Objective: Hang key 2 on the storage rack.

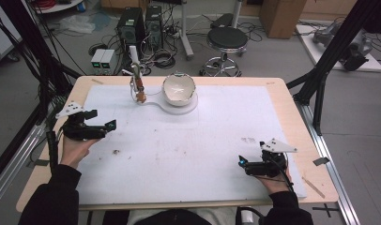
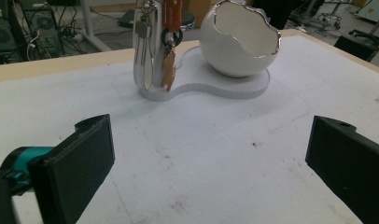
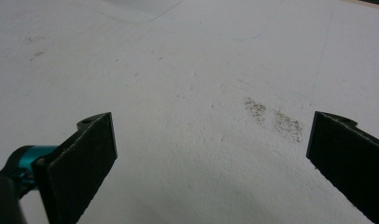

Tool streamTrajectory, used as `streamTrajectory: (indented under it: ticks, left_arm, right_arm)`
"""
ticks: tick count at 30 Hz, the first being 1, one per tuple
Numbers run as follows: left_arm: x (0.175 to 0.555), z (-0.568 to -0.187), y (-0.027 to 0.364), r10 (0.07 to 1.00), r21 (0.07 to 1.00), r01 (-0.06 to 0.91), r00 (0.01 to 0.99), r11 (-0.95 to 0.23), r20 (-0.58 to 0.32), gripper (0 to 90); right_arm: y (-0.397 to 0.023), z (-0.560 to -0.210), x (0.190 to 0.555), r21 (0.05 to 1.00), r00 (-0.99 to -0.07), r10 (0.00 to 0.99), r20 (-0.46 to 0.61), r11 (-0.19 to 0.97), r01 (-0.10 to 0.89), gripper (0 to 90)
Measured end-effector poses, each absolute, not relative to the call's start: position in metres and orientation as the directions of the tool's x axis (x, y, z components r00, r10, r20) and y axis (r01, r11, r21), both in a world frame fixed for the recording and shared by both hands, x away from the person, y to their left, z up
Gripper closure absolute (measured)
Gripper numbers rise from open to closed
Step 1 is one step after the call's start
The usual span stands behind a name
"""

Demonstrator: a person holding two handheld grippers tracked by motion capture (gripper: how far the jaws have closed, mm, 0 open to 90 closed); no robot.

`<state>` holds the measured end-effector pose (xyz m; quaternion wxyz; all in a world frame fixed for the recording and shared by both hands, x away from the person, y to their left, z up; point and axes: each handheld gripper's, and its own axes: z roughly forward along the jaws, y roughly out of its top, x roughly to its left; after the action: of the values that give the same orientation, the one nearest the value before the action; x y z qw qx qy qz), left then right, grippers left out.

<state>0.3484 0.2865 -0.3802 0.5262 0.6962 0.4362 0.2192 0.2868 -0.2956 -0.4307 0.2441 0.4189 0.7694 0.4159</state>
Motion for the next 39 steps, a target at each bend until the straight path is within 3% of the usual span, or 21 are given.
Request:
streamTrajectory:
  ticks: [28, 39]
  left_arm:
    - [0.300, -0.414, 0.267, 0.834, 0.899, 0.395, 0.548, -0.189, -0.066, 1.7]
    - [0.293, -0.416, 0.262, 0.823, 0.899, 0.392, 0.565, -0.194, -0.069, 1.7]
  right_arm:
    - [-0.298, -0.431, 0.284, 0.844, -0.529, 0.848, -0.026, 0.302, 0.443, 0.8]
    - [-0.298, -0.431, 0.284, 0.845, -0.529, 0.848, -0.024, 0.300, 0.443, 0.7]
